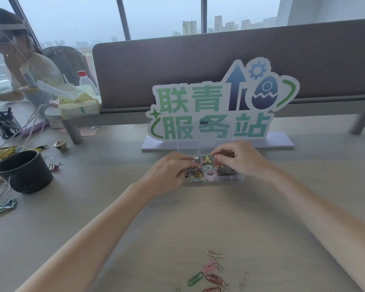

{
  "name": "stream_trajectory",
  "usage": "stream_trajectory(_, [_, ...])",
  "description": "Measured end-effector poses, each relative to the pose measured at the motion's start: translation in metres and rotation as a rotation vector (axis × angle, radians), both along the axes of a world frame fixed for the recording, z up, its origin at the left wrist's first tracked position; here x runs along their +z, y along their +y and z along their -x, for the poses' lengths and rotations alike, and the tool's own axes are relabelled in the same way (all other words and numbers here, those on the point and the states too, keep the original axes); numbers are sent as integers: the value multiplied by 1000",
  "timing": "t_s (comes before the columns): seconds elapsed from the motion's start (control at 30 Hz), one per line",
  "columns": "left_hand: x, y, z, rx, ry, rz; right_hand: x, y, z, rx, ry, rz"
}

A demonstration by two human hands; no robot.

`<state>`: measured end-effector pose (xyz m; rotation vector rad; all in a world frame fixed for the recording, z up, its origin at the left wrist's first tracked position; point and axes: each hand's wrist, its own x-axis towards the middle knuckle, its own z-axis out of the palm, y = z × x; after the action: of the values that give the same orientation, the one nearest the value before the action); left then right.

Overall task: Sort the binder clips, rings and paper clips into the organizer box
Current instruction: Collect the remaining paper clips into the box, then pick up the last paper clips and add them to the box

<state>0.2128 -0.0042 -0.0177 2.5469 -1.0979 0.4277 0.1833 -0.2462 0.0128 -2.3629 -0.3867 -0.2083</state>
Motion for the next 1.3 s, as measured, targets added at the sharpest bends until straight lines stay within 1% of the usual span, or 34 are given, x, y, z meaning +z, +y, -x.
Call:
stream_trajectory(0.1, [3,-2,1,-46,-27,-73,1,0,1,-3,1,0])
stream_trajectory(0.17, [5,-2,0,-40,-26,-75,1,-1,2,0,7,-6])
stream_trajectory(0.4, [11,0,2,-15,43,-109,-2,-1,0,3,33,-10])
stream_trajectory(0.53, [13,2,7,1,69,-71,-1,-1,1,1,19,0])
stream_trajectory(0.67, [12,2,10,-19,36,-3,0,0,2,-16,13,17])
stream_trajectory(0.87, [9,2,11,2,21,7,4,2,6,-15,21,17])
stream_trajectory(1.0, [17,7,32,27,-16,88,16,4,23,42,24,37])
stream_trajectory(1.07, [22,12,53,11,79,136,23,2,39,118,76,89])
stream_trajectory(1.13, [28,21,78,-9,228,115,28,1,58,225,176,189])
stream_trajectory(1.2, [38,34,103,-55,406,10,28,0,80,327,284,288])
stream_trajectory(1.27, [45,48,126,-108,583,-145,22,1,101,427,360,327])
stream_trajectory(1.3, [45,54,136,-126,642,-211,18,3,111,468,381,341])
